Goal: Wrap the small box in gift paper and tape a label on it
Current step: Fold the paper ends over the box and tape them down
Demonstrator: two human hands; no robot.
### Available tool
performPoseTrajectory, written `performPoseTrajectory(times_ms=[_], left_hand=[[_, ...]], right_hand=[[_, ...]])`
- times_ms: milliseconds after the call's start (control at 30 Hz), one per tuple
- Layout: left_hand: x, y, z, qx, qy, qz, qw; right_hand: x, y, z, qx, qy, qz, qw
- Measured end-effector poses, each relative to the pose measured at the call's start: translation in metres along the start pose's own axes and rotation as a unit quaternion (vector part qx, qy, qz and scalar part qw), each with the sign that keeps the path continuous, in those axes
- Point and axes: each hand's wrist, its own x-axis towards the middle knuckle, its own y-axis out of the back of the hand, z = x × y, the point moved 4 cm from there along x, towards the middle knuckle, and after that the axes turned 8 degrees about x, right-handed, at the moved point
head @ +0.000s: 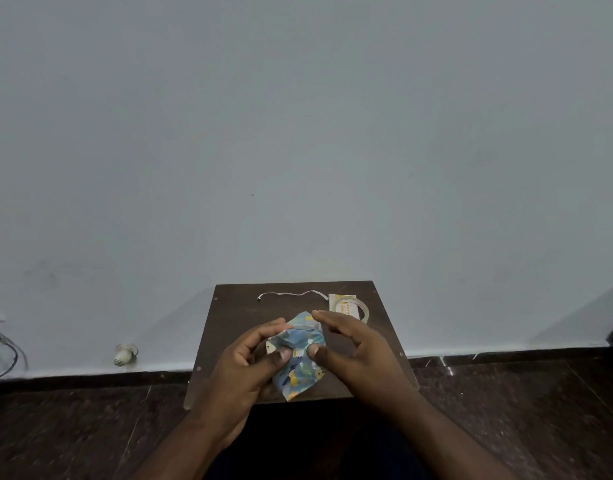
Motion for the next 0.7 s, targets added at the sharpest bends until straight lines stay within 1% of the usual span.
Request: performPoseTrajectory(times_ms=[133,200,267,367,433,567,700], left_hand=[[0.000,-0.002,0.002,-0.010,0.022,-0.018,1.000],[-0.002,-0.004,0.005,-0.011,0.029,-0.030,0.999],[-0.003,-0.004,0.009,-0.010,0.034,-0.035,0.999],[-0.004,-0.004,0.014,-0.004,0.030,-0.039,0.999],[-0.005,-0.004,0.017,-0.008,0.028,-0.034,0.999],[-0.006,-0.002,0.021,-0.012,0.030,-0.031,0.999],[-0.006,0.000,0.022,-0.018,0.031,-0.033,0.999]], right_hand=[[0.000,0.005,-0.017,-0.074,0.088,0.040,0.993],[0.000,0.005,-0.024,-0.092,0.115,0.046,0.988],[0.002,0.004,-0.031,-0.099,0.113,0.042,0.988],[0.009,-0.002,-0.041,-0.096,0.083,0.013,0.992],[0.014,-0.007,-0.049,-0.080,0.089,0.006,0.993],[0.017,-0.013,-0.048,-0.048,0.114,0.048,0.991],[0.015,-0.015,-0.047,-0.082,0.177,0.080,0.978]])
